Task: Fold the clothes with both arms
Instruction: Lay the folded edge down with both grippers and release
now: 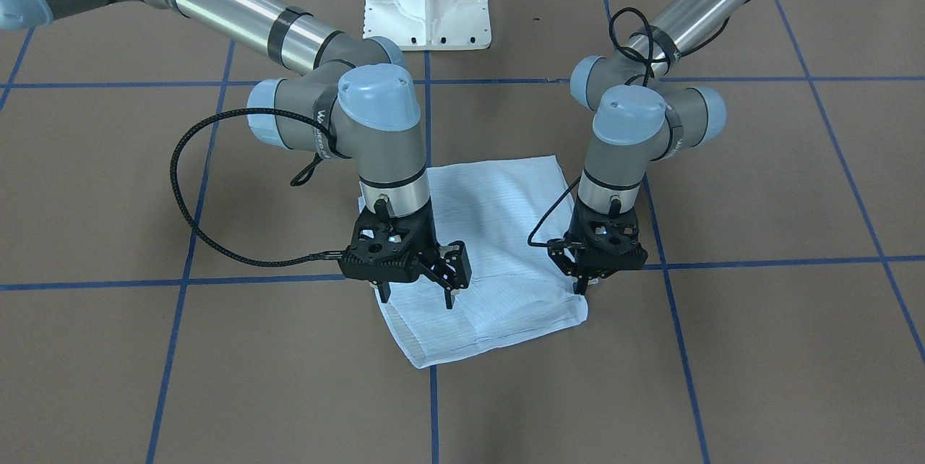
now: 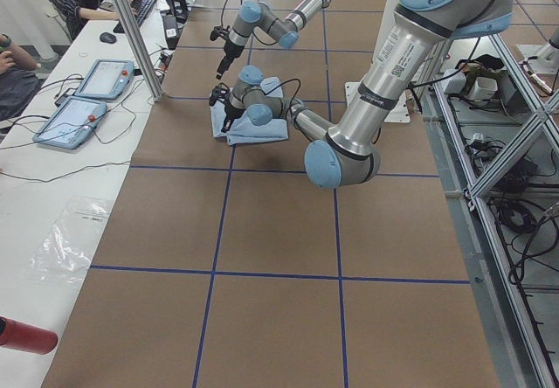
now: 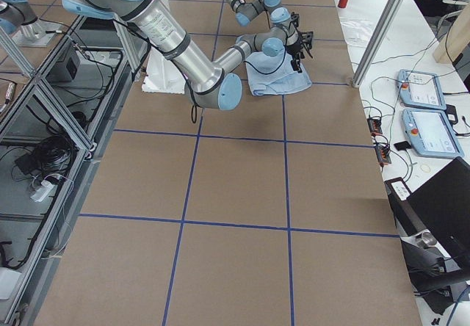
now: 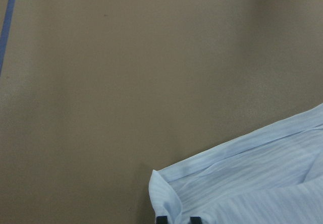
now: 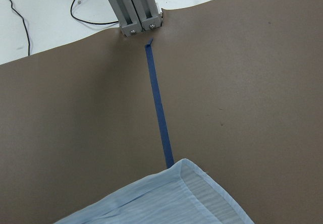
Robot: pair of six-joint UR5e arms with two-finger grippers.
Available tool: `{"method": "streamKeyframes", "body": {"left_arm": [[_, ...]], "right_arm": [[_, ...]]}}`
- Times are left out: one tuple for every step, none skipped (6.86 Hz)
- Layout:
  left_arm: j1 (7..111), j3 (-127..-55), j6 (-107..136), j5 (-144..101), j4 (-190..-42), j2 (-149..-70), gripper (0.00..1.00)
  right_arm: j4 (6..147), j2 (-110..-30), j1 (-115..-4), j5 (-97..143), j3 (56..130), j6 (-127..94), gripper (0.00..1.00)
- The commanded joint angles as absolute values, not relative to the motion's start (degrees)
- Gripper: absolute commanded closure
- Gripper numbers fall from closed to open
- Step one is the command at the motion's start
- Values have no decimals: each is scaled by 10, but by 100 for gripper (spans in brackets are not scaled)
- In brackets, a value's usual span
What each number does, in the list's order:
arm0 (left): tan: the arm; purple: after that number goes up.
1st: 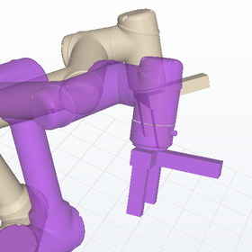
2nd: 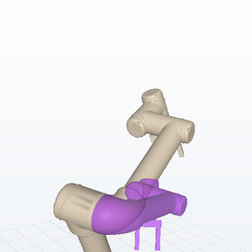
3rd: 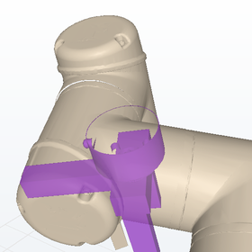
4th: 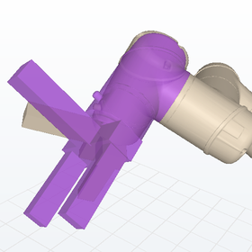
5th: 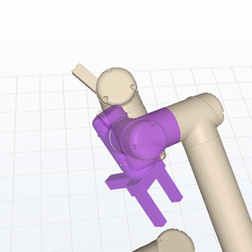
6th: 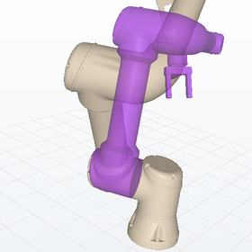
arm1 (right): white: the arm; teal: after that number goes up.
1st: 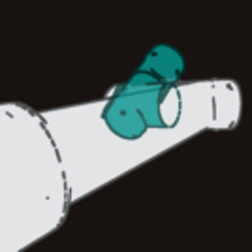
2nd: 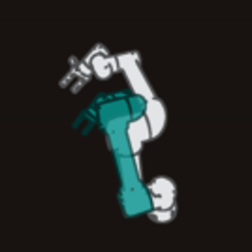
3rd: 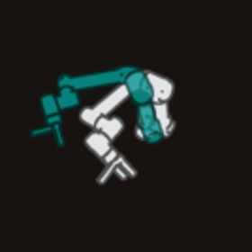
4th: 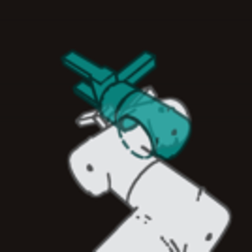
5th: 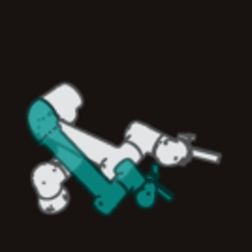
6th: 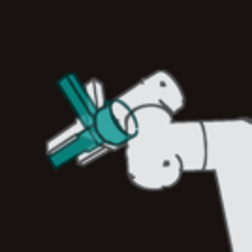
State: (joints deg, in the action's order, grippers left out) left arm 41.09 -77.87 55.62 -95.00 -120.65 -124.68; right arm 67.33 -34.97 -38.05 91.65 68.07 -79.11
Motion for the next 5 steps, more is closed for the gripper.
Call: {"method": "streamKeyframes", "body": {"left_arm": [[423, -779, 555, -949, -1206, -1239, 100], [428, -778, 555, -949, -1206, -1238, 100], [429, -778, 555, -949, -1206, -1238, 100], [428, -778, 554, -950, -1208, -1238, 1], [438, -782, 547, -960, -1208, -1238, 0]], "right_arm": [[673, -350, -380, 915, 680, -792, 0], [673, -350, -379, 915, 680, -792, 0], [674, -350, -379, 914, 680, -792, 0], [674, -350, -379, 914, 680, -791, 0], [678, -351, -380, 918, 680, -788, 0]]}}
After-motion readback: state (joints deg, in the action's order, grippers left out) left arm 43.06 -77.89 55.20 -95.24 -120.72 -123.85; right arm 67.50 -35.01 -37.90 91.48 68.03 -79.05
